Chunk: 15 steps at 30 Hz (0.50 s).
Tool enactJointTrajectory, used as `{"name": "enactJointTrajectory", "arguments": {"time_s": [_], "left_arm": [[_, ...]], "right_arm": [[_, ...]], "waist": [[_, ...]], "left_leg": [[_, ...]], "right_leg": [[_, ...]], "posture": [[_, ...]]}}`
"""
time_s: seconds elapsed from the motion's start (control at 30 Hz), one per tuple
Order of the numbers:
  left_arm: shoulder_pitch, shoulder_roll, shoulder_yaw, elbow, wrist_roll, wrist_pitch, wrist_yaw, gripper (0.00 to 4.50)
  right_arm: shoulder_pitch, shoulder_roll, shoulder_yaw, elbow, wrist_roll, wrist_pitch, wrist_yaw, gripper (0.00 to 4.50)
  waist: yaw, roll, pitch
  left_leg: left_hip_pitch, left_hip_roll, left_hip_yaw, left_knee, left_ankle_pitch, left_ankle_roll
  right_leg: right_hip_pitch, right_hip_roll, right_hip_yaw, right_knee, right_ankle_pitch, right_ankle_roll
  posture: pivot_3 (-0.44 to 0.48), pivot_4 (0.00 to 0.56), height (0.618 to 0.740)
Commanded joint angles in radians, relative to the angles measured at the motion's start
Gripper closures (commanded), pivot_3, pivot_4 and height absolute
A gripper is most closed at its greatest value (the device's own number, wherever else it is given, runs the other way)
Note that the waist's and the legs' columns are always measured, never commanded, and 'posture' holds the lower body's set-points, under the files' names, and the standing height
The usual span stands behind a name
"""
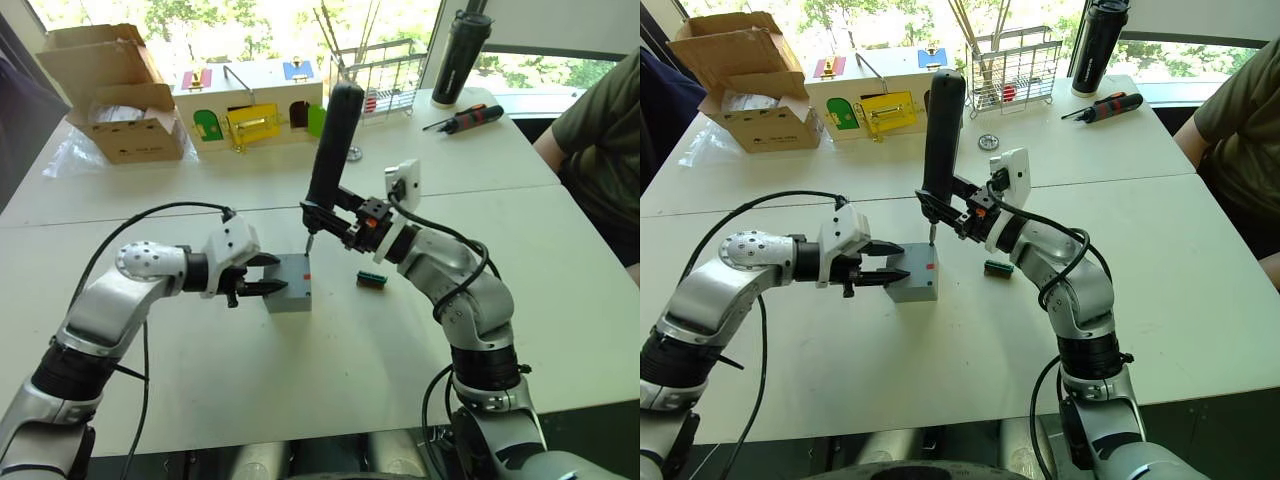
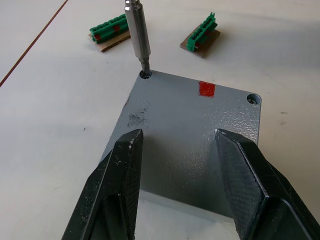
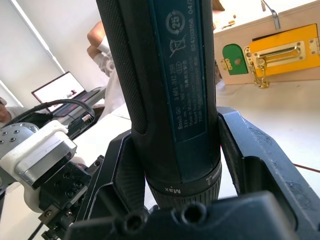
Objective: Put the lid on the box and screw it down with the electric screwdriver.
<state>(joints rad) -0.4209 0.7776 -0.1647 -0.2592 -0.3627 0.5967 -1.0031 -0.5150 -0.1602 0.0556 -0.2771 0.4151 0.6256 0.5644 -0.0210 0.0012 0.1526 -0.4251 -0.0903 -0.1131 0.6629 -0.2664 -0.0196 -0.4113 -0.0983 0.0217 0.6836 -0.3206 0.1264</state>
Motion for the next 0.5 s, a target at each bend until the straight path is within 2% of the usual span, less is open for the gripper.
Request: {"name": "enactJointTrajectory", "arguments": {"time_s": [0.03,0.2,0.33,0.5], "left_arm": [[-0.001,-0.003,-0.008,-0.002,0.014,-0.003,-0.005,2.20],[0.000,-0.004,-0.012,-0.003,0.018,-0.003,-0.006,2.20],[0.006,-0.004,-0.014,-0.002,0.021,-0.004,-0.004,2.20],[0.013,-0.008,-0.017,0.001,0.025,-0.001,0.000,2.20]], "right_arm": [[-0.013,0.003,0.009,-0.021,0.000,-0.054,-0.002,2.68],[-0.007,-0.007,0.045,-0.013,0.008,-0.038,0.020,2.68],[0.037,-0.040,0.127,-0.030,-0.015,-0.033,0.059,2.68],[0.042,-0.037,0.186,0.000,-0.081,-0.050,0.023,2.68]], "waist": [[0.000,0.000,0.000],[0.000,0.000,0.000],[0.000,0.000,0.000],[-0.005,0.000,-0.001]], "left_leg": [[0.000,0.000,0.000,0.000,0.000,0.000],[0.000,0.000,0.000,0.000,0.000,0.000],[0.002,0.000,0.000,0.000,0.000,0.000],[0.010,0.000,0.001,-0.004,0.000,0.000]], "right_leg": [[0.000,0.000,0.000,0.000,0.000,0.000],[0.000,0.000,0.000,0.000,0.000,0.000],[0.002,0.000,0.000,0.000,0.000,0.000],[0.007,0.000,0.001,0.000,0.000,0.000]], "posture": [[0.000,0.150,0.740],[0.000,0.150,0.740],[0.000,0.150,0.740],[0.000,0.150,0.740]]}}
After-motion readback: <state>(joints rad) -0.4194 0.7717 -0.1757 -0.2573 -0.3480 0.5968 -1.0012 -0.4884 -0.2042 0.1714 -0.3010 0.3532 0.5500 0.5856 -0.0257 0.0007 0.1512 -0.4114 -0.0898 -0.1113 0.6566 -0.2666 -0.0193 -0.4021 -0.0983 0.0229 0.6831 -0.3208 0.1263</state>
